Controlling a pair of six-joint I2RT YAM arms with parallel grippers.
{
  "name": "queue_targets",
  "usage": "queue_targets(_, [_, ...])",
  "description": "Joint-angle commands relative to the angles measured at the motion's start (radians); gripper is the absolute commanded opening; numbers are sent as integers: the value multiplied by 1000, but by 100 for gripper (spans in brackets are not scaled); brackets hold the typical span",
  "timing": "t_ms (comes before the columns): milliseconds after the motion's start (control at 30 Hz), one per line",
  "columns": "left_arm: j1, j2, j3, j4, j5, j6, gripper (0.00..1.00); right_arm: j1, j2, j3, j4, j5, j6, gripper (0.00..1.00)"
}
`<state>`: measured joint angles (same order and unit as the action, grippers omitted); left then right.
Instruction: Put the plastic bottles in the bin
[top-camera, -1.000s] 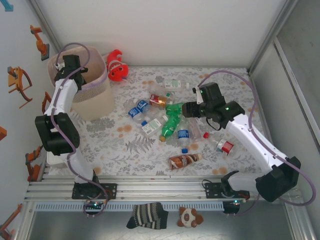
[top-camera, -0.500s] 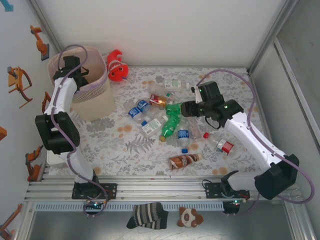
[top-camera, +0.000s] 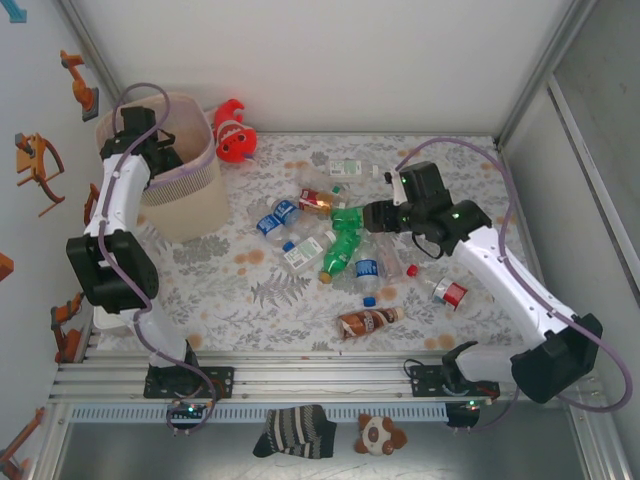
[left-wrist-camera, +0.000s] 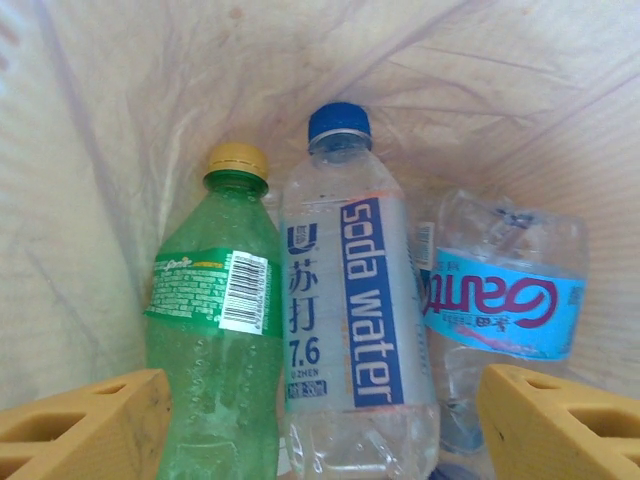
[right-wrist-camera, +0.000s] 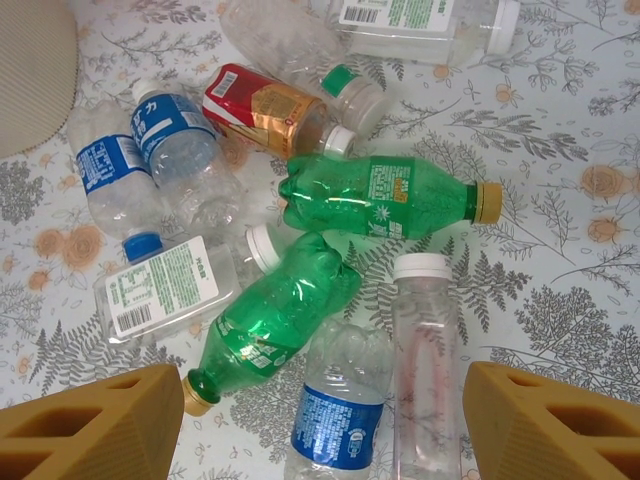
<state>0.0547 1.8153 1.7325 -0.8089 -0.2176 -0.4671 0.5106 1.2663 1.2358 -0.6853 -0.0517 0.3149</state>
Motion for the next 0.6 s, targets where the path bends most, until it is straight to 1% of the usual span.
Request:
queue_targets(0, [1,-51,22,-33,45,-11,81,-7,-34,24,-13,21,2,73])
queue_targets(300, [-28,-120,17,5,103,39,81,-6,-58,5,-8,29,19,73])
queue_targets(567, [-94,-190,15,20,117,80,81,-6,-71,-14,-11,45,19,73])
